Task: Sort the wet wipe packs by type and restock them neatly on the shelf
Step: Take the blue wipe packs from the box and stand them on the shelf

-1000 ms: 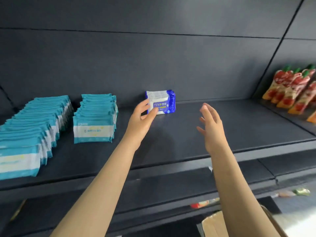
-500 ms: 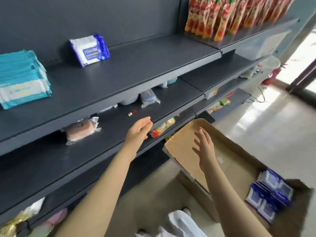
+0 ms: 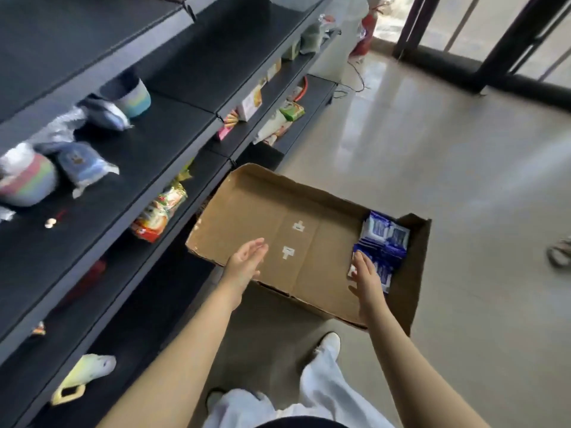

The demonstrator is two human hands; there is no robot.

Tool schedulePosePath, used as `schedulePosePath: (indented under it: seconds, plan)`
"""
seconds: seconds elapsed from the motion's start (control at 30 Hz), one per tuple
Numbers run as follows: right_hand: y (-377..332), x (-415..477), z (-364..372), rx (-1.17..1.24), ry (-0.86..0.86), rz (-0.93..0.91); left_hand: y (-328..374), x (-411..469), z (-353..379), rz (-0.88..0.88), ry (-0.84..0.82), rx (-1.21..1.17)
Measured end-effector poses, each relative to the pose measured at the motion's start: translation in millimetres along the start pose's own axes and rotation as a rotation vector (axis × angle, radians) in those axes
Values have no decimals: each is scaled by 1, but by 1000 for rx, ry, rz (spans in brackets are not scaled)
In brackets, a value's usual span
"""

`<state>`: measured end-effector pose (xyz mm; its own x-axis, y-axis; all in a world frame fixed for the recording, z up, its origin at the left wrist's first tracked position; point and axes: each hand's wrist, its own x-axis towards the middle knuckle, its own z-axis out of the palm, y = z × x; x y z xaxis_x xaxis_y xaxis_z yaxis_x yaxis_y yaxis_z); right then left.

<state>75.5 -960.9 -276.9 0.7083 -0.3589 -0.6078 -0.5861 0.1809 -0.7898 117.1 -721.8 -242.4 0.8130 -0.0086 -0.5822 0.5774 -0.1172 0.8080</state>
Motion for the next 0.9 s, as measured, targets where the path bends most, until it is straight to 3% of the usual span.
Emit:
schedulePosePath:
  seconds: [0.4, 0.67, 0.9]
  plan:
    - [60, 187, -132, 93, 217, 252, -50, 148, 191, -228, -162, 184]
    - [103, 351, -169, 69, 327, 182, -107, 307, 318, -175, -203, 263]
    - [130, 397, -163, -12, 433, 158, -123, 378, 388, -140, -269, 309]
